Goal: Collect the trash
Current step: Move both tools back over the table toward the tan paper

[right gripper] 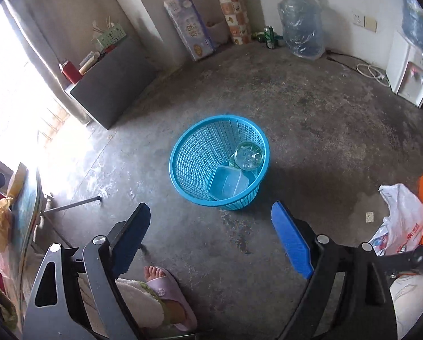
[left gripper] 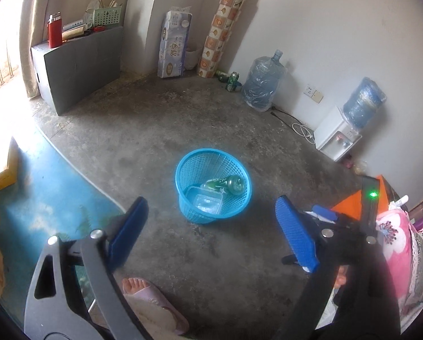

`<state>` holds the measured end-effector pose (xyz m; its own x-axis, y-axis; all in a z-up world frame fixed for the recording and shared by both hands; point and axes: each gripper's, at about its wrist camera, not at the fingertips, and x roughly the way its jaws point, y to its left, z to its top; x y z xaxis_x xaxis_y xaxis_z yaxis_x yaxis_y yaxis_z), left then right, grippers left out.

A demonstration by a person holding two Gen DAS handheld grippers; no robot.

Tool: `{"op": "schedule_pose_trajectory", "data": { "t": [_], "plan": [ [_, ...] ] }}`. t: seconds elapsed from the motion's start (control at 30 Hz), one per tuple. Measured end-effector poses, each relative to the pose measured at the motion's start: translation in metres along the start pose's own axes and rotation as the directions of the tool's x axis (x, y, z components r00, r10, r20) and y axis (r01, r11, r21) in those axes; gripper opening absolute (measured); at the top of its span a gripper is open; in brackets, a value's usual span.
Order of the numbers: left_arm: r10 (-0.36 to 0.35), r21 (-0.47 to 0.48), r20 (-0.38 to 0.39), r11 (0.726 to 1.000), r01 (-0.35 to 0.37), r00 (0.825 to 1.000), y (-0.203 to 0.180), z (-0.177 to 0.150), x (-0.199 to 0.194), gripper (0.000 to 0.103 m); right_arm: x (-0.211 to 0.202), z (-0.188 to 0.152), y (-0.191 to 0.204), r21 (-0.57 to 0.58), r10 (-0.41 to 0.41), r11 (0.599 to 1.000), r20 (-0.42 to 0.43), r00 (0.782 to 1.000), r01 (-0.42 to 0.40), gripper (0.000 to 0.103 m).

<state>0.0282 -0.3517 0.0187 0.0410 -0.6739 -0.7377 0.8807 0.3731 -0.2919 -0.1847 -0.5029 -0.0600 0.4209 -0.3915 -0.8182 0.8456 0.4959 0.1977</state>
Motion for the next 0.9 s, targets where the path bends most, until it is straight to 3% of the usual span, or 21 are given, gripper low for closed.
{"op": "schedule_pose_trajectory", "data": {
  "t": [0.13,0.2,0.37,0.6,0.7,0.77,0.83,0.9],
  "plan": [
    [0.106,-0.031,0.053,0.994,-0.104,0.993,0.026,-0.035,-0.046,0.09,-0.026,0.003,0.052,-0.161,-0.078,0.983,0.078,0.994,0.09,0.096],
    [0.149,-0.089,0.083,0.986,-0.142,0.985,0.046,-0.051,-0.07,0.093,-0.04,0.003,0.082,-0.244,-0.074,0.964,0.123,0.99,0.103,0.096],
    [0.261,-0.269,0.133,0.938,-0.219,0.956,0.102,-0.094,-0.126,0.094,-0.065,-0.003,0.157,-0.383,0.05,0.924,0.157,0.986,0.014,0.096],
    [0.407,-0.442,0.166,0.845,-0.301,0.898,0.167,-0.151,-0.187,0.094,-0.094,-0.011,0.262,-0.568,0.218,0.818,0.165,0.962,-0.088,0.096],
    [0.457,-0.514,0.17,0.797,-0.317,0.873,0.193,-0.172,-0.206,0.094,-0.111,-0.008,0.304,-0.628,0.391,0.736,0.09,0.916,-0.253,0.096],
    [0.447,-0.551,0.187,0.785,-0.284,0.874,0.21,-0.183,-0.216,0.094,-0.119,-0.006,0.334,-0.643,0.491,0.672,0.014,0.871,-0.368,0.096],
    [0.438,-0.584,0.198,0.771,-0.253,0.877,0.223,-0.193,-0.222,0.094,-0.114,0.001,0.367,-0.637,0.541,0.624,-0.065,0.838,-0.452,0.096],
    [0.434,-0.608,0.193,0.757,-0.24,0.88,0.236,-0.202,-0.223,0.094,-0.1,0.009,0.4,-0.615,0.54,0.616,-0.127,0.832,-0.493,0.096]
  ]
}}
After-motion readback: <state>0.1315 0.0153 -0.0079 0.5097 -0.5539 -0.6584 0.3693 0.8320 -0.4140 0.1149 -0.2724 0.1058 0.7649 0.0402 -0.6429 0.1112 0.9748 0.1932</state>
